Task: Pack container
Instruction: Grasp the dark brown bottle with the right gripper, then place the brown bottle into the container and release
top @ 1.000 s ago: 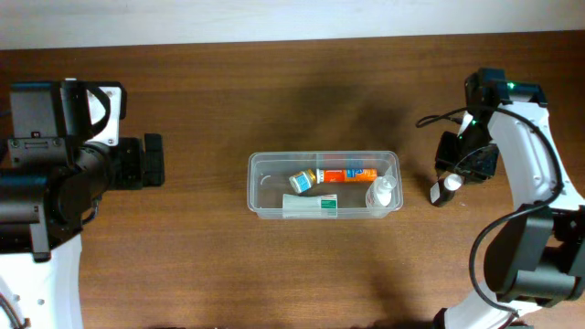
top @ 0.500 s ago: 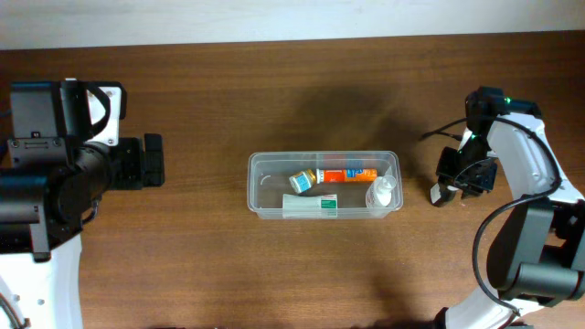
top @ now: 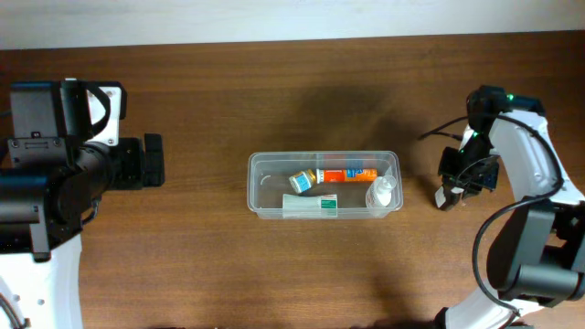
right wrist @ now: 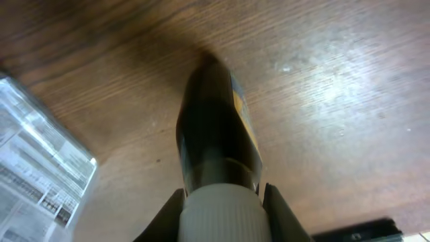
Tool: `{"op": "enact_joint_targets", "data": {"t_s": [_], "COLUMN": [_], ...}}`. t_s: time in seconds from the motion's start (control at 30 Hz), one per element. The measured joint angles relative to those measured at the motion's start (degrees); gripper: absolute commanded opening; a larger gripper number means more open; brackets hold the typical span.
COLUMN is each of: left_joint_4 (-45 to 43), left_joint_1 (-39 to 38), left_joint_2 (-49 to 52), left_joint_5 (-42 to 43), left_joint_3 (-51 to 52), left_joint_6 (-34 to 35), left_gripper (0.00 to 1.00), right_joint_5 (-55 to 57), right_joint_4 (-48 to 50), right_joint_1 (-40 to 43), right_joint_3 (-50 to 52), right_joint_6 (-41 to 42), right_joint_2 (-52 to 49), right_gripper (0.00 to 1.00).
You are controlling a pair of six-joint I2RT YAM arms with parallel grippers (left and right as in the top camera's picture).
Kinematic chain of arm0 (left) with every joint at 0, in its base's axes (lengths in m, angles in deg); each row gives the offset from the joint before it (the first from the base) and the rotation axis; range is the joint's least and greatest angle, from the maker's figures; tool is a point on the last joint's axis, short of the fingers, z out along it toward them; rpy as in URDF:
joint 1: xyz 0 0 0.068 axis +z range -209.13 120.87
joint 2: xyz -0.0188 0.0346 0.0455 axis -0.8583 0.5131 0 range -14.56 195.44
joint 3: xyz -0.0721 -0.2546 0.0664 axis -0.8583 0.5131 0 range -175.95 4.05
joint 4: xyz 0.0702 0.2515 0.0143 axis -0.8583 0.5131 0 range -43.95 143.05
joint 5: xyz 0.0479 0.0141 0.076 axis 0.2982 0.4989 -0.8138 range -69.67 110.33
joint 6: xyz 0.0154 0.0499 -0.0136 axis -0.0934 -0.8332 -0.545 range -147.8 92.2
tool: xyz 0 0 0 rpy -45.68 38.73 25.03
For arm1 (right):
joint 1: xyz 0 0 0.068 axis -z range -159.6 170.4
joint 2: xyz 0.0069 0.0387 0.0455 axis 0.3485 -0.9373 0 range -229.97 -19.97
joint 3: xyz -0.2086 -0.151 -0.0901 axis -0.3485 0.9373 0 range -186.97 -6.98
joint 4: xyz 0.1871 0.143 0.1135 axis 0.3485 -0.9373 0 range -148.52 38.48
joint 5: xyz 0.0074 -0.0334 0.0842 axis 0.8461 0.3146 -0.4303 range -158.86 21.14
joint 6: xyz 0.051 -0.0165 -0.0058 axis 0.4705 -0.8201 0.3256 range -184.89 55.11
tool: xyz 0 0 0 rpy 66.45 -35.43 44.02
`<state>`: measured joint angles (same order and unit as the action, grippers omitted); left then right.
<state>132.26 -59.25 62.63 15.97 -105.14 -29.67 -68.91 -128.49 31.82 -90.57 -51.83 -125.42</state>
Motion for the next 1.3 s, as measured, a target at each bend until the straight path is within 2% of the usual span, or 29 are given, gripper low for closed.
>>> {"op": "enact_joint_targets", "data": {"t_s": [0.27,0.4,0.6,0.93,1.3], "left_joint_4": [0.0,-0.02,0.0,-0.02,-0.02], "left_joint_1": [0.0,0.0,0.0,0.0,0.0], "left_joint_2": [0.0,0.0,0.0,0.0,0.0], "left_joint_5": [0.0,0.0,0.0,0.0,0.0], "left_joint_3": [0.0,0.0,0.0,0.0,0.0], "left_joint_6": [0.0,0.0,0.0,0.0,0.0], "left_gripper": [0.99,0.99,0.99,0.99,0.99], "right_joint_5": [-0.81,-2.36,-3.82,-4.09,-4.09], "right_joint_4": [-8.63,-10.75,-11.1,-4.52,6.49], "right_joint_1": [-2.34,-7.19,-17.79,-31.34,-33.59], "right_joint_3": [-10.78,-15.19,-16.06,-13.42,0.02], "right_joint_6": [0.07,1.6,6.56,14.23,20.74], "right_joint_2": [8.57,15.52,23.26,19.54,14.69], "right_gripper": [0.16,0.13,0.13,0.13,0.12]}}
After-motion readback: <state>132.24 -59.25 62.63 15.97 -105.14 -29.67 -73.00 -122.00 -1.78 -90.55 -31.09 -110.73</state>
